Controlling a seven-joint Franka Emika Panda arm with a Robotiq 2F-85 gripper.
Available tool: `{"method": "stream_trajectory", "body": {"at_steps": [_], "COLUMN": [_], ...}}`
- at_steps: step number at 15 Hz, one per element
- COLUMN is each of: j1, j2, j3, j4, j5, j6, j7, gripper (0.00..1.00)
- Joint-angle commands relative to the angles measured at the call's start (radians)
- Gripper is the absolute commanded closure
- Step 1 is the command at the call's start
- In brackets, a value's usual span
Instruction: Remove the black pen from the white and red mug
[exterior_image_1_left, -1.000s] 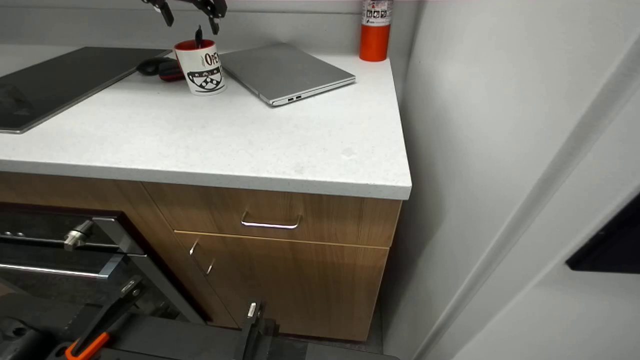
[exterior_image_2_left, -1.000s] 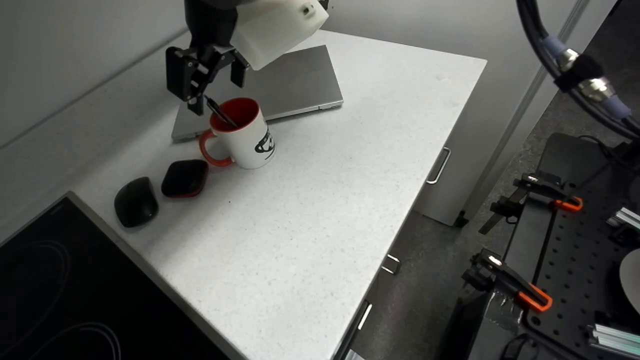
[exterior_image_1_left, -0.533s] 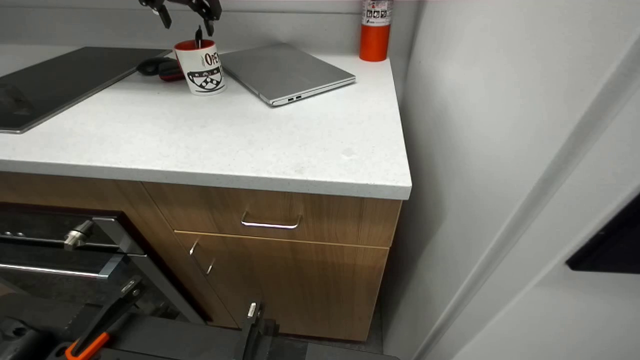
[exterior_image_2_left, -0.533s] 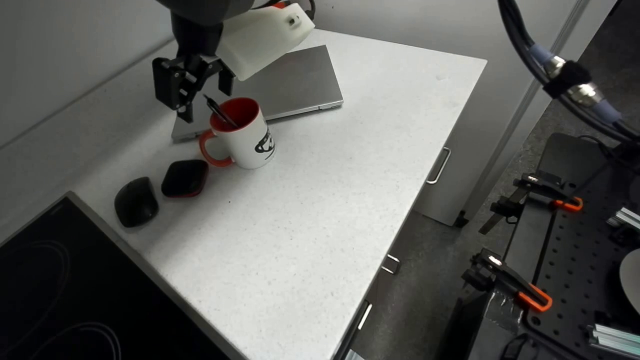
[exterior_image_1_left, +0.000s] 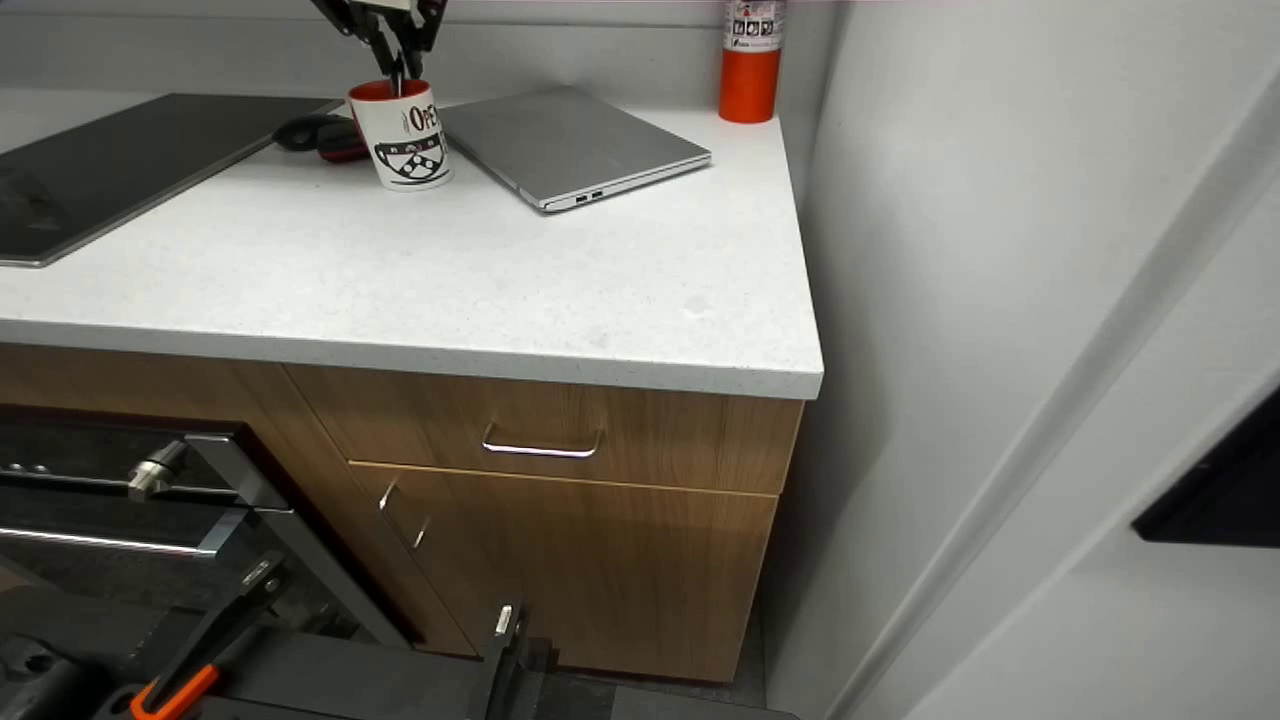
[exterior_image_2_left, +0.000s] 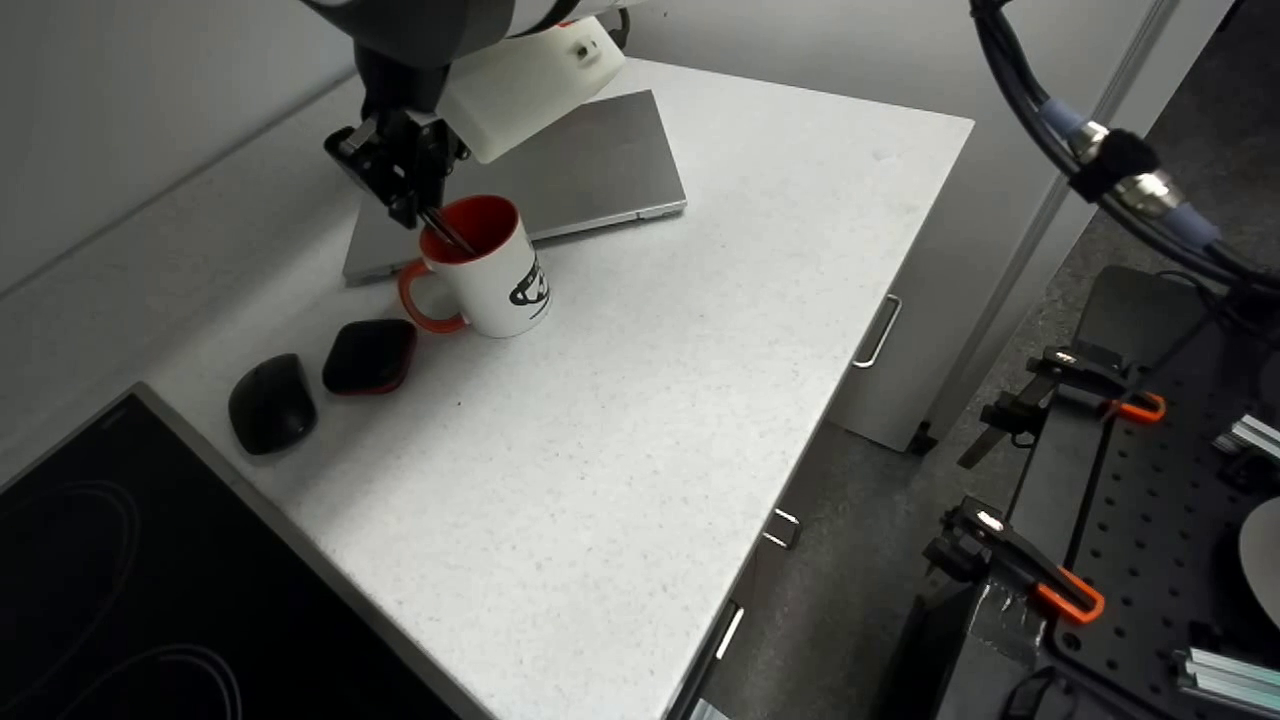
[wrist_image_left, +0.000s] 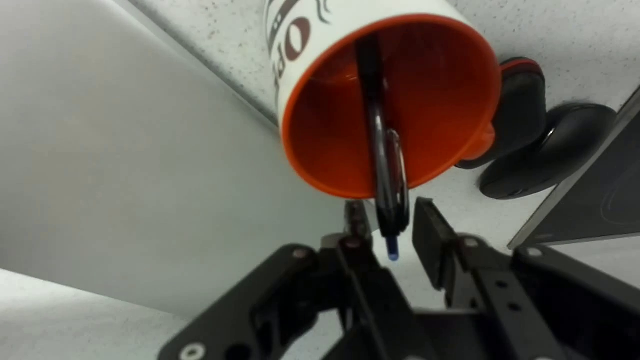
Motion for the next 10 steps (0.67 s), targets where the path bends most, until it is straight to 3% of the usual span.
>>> {"method": "stream_trajectory", "body": {"at_steps": [1,5,10], "j1": [-0.032,-0.035,-0.035], "j2": [0.014,-0.029,-0.178], "j3": [0.026,0.023,0.024], "j4": [0.017,-0.009,-0.075], "j5": [0.009,0.002,0.031], "j6": [0.021,0.011,-0.001], "j7": [0.003,0.014,-0.019], "gripper": [1.00,0.99,0.99]}}
